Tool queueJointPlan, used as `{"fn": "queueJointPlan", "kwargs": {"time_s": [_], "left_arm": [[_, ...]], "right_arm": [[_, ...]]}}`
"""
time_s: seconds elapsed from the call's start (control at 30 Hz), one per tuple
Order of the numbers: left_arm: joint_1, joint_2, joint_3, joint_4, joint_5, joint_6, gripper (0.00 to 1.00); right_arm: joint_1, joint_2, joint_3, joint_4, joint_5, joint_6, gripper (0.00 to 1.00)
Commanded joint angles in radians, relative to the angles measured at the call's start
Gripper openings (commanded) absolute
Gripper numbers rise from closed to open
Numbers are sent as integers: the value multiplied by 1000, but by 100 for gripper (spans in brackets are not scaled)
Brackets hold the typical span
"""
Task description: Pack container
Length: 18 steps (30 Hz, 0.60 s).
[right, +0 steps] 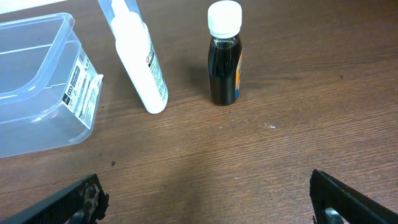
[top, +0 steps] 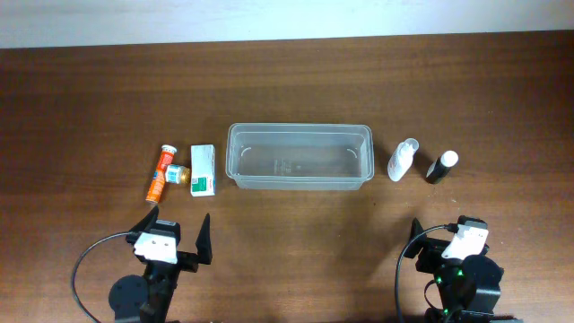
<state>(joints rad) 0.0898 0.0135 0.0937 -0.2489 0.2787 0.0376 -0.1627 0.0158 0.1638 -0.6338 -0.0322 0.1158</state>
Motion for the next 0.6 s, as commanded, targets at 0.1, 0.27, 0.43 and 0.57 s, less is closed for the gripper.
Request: {"fn": "queueJointPlan", "kwargs": {"time_s": [0.1, 0.27, 0.43, 0.57], "left_arm": [[-4, 115, 148, 0, -45, -140, 100], [-4, 397, 421, -135, -187, -139, 100], [23, 833, 797, -372, -230, -68, 100], [68, 1164, 1087, -570, -177, 5, 100]], "right_arm": [[6, -10, -6, 2, -13, -4, 98], [6, -10, -6, 2, -13, -4, 99], [6, -10, -6, 2, -13, -4, 98], [5, -10, -6, 2, -13, -4, 98]]}}
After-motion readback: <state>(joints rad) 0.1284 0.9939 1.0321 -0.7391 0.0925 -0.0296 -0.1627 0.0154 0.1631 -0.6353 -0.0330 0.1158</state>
